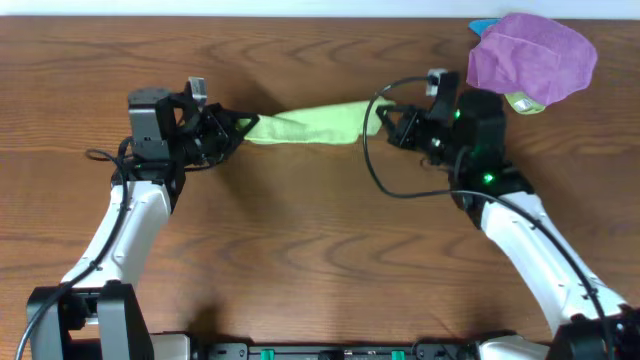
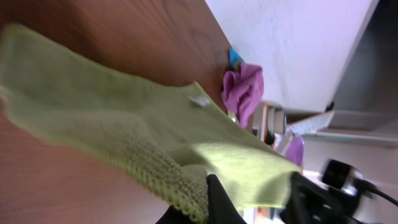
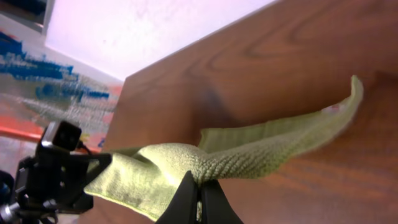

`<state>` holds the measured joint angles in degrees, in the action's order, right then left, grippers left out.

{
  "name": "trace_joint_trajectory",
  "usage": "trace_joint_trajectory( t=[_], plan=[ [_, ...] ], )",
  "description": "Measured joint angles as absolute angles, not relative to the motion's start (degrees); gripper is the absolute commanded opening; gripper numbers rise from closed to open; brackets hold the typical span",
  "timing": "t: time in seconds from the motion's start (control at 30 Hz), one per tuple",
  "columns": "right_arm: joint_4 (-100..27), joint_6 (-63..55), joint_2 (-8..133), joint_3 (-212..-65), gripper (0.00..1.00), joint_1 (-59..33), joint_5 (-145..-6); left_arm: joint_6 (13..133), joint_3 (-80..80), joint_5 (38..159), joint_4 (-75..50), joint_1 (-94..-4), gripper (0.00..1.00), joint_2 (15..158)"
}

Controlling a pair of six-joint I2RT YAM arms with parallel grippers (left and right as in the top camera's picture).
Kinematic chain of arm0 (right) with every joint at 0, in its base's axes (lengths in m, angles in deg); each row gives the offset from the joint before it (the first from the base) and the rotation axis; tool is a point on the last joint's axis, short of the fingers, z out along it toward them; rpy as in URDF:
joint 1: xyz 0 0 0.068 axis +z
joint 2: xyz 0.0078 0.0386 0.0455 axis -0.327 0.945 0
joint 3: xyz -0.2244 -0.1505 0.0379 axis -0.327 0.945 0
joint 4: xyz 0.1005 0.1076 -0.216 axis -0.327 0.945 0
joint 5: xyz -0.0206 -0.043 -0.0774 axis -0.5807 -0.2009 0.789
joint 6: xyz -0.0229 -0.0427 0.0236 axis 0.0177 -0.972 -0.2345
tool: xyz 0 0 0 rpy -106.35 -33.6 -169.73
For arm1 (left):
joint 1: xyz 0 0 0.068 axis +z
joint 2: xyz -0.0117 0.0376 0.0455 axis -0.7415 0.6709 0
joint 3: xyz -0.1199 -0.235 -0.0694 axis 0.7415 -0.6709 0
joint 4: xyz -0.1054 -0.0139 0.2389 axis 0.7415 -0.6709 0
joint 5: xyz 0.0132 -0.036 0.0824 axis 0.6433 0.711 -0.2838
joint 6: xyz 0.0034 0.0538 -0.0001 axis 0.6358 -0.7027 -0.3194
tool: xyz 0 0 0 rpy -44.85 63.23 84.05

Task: Fold the cloth
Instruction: 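Lift the near edge and fold it forward over the far edge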

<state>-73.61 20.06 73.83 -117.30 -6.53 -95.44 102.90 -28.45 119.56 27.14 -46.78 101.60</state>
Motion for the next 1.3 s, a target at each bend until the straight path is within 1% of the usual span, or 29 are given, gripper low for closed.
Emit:
trace_joint_trajectory(
  t=[0.17,0.3,0.47,0.63,0.87,1.13,1.3],
  plan=[
    [-72.3,17.0,76.3,-123.0,0.01,-6.5,-92.8,103.0,-25.7,114.7,28.0,-46.8,0.06,101.7],
    [-72.2,14.9,82.4,-127.6,0.01,-6.5,-91.7,103.0,-22.7,111.6,31.6,-46.8,0.06,102.2],
    [-71.8,13.0,86.8,-131.8,0.01,-6.5,-90.7,103.0,-21.6,110.4,33.8,-46.9,0.06,104.1],
    [-70.4,10.4,87.1,-136.4,0.01,-6.5,-89.9,102.7,-21.4,110.4,34.0,-46.8,0.06,105.0],
    [-69.6,8.0,87.2,-137.3,0.01,-6.6,-88.4,102.0,-18.2,109.9,34.1,-46.0,0.06,105.6],
    [-70.9,6.1,89.1,-137.4,0.01,-7.4,-86.3,101.0,-14.6,109.1,35.1,-47.5,0.06,112.7],
    [-69.5,5.3,89.6,-137.5,0.01,-7.6,-85.8,100.5,-13.5,109.8,35.0,-47.7,0.06,113.8]
  ],
)
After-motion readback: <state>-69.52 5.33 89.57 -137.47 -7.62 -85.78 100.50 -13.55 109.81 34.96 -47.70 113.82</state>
